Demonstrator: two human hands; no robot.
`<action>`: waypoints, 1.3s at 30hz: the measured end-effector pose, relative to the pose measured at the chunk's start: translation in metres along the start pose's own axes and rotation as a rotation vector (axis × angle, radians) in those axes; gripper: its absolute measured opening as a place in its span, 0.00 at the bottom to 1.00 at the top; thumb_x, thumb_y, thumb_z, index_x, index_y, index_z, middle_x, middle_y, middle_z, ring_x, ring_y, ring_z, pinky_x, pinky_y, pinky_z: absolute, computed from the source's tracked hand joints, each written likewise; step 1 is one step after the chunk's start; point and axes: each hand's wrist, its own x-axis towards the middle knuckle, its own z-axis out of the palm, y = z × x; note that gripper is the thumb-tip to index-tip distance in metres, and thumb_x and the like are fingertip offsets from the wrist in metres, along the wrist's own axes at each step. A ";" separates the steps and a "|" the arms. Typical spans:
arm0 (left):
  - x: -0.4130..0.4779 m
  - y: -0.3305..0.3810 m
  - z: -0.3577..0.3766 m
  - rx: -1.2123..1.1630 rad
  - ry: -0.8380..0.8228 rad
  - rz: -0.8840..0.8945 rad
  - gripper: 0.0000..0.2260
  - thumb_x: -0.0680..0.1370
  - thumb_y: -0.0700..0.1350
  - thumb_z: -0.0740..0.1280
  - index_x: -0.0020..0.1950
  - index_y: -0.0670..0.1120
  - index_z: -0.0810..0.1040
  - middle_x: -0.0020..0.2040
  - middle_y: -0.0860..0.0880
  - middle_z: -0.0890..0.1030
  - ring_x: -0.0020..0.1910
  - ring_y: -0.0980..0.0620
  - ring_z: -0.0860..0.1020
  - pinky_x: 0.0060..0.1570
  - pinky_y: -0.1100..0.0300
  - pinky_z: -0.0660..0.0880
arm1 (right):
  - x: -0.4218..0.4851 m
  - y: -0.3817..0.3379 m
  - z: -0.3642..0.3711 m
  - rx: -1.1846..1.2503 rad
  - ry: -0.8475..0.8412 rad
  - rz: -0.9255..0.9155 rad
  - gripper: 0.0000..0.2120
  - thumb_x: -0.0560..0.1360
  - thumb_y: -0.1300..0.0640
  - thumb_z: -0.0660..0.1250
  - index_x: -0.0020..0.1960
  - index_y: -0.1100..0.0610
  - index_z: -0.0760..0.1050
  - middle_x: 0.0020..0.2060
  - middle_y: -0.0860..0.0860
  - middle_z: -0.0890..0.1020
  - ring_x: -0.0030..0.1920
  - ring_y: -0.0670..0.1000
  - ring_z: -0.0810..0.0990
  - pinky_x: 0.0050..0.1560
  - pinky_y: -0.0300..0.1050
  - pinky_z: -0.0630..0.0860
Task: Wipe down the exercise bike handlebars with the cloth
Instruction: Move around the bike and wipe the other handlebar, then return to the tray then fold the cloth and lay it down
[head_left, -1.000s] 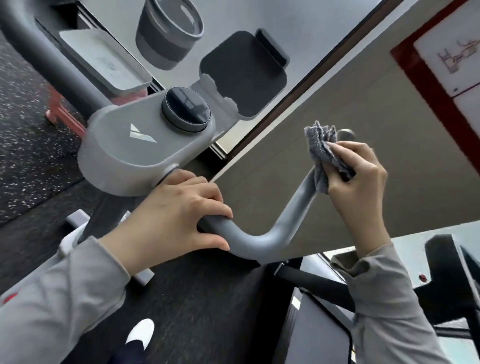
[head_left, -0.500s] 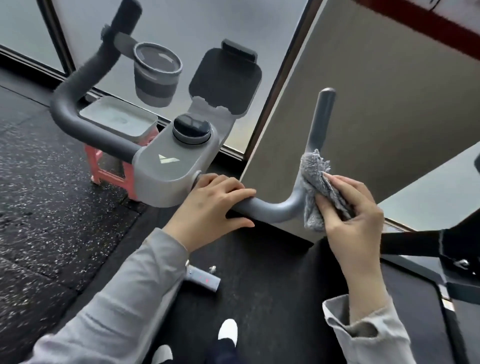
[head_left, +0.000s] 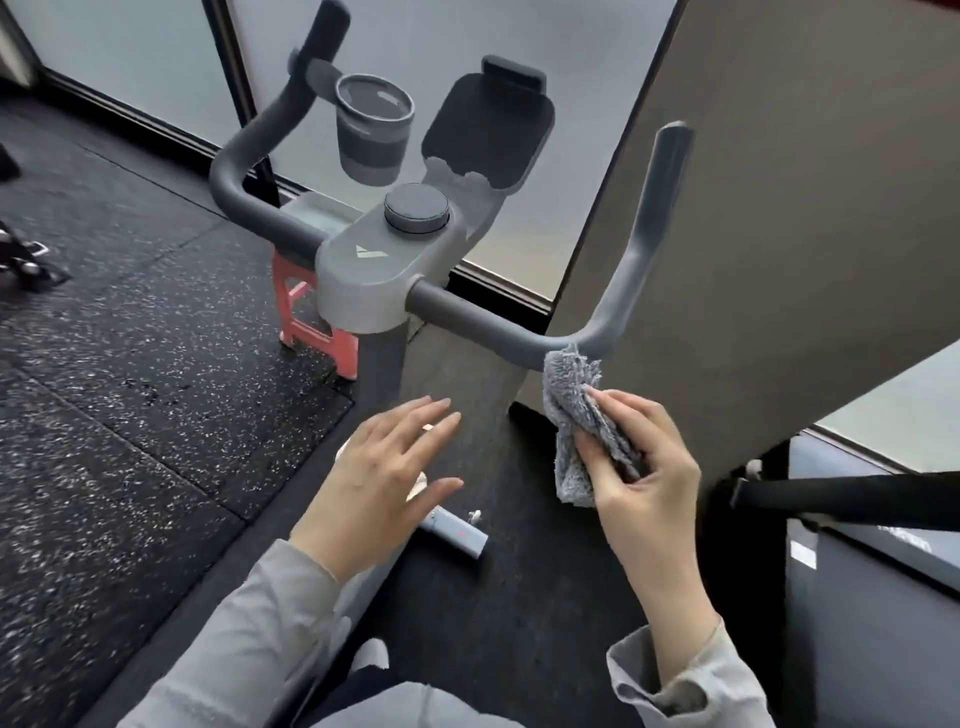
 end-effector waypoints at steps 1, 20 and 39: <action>-0.013 0.004 0.008 0.004 -0.050 -0.063 0.27 0.75 0.59 0.58 0.67 0.44 0.73 0.67 0.47 0.74 0.67 0.47 0.72 0.64 0.50 0.71 | -0.006 0.004 -0.005 0.017 -0.034 0.001 0.15 0.70 0.68 0.72 0.55 0.57 0.80 0.50 0.50 0.80 0.53 0.43 0.78 0.56 0.34 0.72; -0.283 0.132 0.143 -0.186 -0.633 -1.285 0.26 0.79 0.59 0.55 0.73 0.49 0.62 0.74 0.50 0.64 0.73 0.50 0.62 0.71 0.55 0.61 | -0.114 0.038 -0.070 0.221 -0.623 -0.057 0.17 0.69 0.69 0.72 0.55 0.54 0.81 0.51 0.48 0.80 0.54 0.43 0.79 0.55 0.28 0.71; -0.545 0.254 0.125 -0.494 -0.410 -1.888 0.28 0.79 0.62 0.49 0.76 0.51 0.54 0.77 0.53 0.54 0.76 0.53 0.53 0.73 0.54 0.55 | -0.289 -0.097 0.036 0.315 -1.154 -0.350 0.17 0.69 0.70 0.72 0.53 0.54 0.79 0.48 0.46 0.80 0.52 0.35 0.77 0.54 0.26 0.69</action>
